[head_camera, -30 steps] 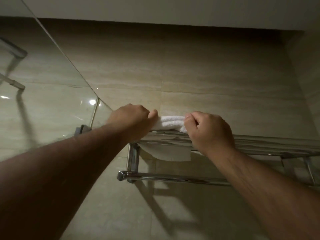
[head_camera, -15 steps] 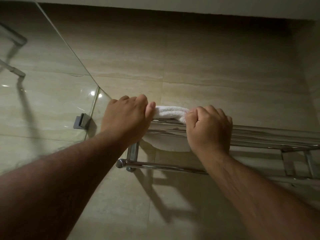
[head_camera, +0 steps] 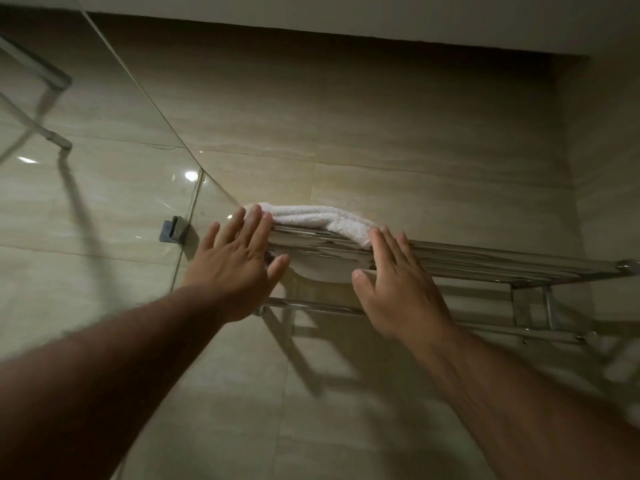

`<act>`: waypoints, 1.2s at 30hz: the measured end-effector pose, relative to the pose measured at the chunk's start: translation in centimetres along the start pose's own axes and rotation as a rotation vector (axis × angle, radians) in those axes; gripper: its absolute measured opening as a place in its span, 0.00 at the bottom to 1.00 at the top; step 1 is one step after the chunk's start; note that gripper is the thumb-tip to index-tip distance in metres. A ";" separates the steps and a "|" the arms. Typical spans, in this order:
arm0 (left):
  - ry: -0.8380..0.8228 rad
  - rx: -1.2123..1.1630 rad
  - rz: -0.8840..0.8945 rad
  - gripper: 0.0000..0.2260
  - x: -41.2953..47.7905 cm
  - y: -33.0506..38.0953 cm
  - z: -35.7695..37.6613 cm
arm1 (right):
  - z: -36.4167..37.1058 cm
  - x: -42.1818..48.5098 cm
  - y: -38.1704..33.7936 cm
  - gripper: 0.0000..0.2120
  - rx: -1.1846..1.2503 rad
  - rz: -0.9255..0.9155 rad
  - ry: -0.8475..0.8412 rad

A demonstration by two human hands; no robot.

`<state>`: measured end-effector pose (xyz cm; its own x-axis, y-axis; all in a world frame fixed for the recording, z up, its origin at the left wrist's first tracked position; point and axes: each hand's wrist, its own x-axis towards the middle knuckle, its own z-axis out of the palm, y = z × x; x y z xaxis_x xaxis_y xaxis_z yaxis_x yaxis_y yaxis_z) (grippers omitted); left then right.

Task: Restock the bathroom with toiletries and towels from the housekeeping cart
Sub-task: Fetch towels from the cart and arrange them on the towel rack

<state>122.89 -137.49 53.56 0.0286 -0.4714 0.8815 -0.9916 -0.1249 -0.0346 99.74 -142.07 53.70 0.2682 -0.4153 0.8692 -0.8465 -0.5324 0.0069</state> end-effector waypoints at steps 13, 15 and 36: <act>-0.156 -0.007 -0.027 0.34 -12.7 3.8 -3.3 | -6.6 -14.0 2.3 0.34 -0.193 -0.005 -0.119; -0.181 -0.028 -0.022 0.35 -14.4 5.4 -3.3 | -7.7 -16.2 3.6 0.34 -0.251 0.003 -0.143; -0.417 -0.787 0.419 0.34 -26.9 28.9 2.3 | -21.8 -41.2 13.6 0.33 -0.515 0.648 -0.192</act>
<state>93.73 -130.41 27.76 -0.4522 -0.6342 0.6271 -0.7287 0.6682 0.1503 67.18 -116.10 28.71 -0.3082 -0.6650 0.6803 -0.9509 0.2370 -0.1991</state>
